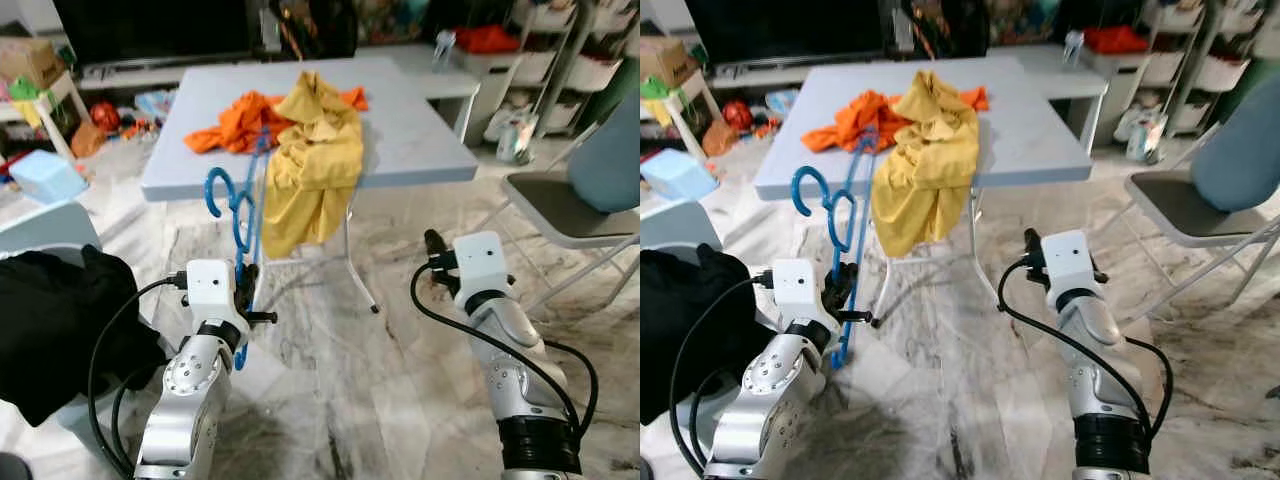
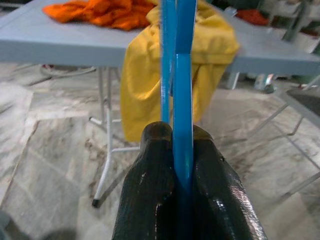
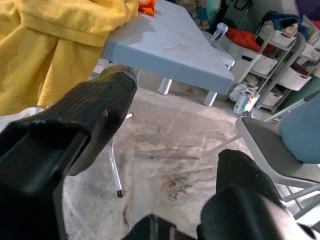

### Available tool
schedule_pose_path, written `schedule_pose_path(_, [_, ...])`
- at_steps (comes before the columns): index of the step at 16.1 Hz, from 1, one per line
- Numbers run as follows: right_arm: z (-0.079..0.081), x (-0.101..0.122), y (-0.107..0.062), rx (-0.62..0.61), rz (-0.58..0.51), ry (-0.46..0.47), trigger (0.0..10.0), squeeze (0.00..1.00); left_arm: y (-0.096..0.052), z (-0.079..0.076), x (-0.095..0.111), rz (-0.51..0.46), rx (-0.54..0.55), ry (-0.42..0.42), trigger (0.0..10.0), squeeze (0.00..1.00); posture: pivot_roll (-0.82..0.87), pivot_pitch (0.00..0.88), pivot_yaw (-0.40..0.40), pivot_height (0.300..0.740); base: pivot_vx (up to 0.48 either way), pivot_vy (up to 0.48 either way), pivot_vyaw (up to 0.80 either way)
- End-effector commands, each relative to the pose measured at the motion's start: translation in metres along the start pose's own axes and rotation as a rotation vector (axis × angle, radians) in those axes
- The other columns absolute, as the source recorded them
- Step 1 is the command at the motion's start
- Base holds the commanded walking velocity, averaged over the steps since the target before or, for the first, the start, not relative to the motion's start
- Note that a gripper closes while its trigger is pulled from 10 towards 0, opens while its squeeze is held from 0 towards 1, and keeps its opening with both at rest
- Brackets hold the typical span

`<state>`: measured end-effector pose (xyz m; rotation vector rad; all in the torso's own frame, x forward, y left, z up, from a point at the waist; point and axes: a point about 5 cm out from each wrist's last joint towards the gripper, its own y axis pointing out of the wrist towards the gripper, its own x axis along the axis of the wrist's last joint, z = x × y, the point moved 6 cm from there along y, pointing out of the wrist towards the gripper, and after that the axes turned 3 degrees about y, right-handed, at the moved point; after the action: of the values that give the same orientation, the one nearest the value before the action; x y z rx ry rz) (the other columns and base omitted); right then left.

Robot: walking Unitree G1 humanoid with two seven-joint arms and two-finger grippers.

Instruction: Hang hanger

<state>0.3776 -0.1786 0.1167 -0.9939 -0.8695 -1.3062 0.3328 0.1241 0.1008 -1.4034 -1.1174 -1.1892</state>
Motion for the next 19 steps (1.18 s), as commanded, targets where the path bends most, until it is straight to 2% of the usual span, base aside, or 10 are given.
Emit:
schedule_pose_path(1, [-0.003, -0.001, -0.001, -0.012, -0.003, -0.019, 10.0, 0.00, -0.002, 0.010, -0.002, 0.002, 0.028, 0.014, 10.0, 0.00, -0.06, 0.000, 0.000, 0.740, 0.000, 0.000, 0.00])
schedule_pose_path(5, [-0.010, 0.005, 0.000, -0.039, -0.023, -0.045, 10.0, 0.00, -0.008, 0.015, -0.015, 0.056, 0.014, -0.004, 10.0, 0.00, -0.05, 0.000, 0.004, 0.740, 0.000, 0.000, 0.00])
schedule_pose_path(8, [-0.009, 0.009, 0.000, -0.039, -0.055, -0.087, 10.0, 0.00, -0.009, 0.017, -0.017, 0.064, 0.005, -0.001, 10.0, 0.00, -0.05, 0.000, 0.009, 0.740, 0.000, 0.000, 0.00])
schedule_pose_path(11, [-0.010, 0.003, -0.001, -0.066, -0.033, 0.016, 10.0, 0.00, -0.008, 0.017, -0.016, 0.063, -0.006, 0.001, 10.0, 0.00, -0.06, 0.000, 0.013, 0.740, 0.000, 0.000, 0.00])
schedule_pose_path(19, [-0.009, -0.002, 0.000, -0.067, -0.016, 0.026, 10.0, 0.00, -0.006, 0.015, -0.014, 0.058, -0.017, 0.001, 10.0, 0.00, -0.06, 0.000, 0.012, 0.740, 0.000, 0.000, 0.00])
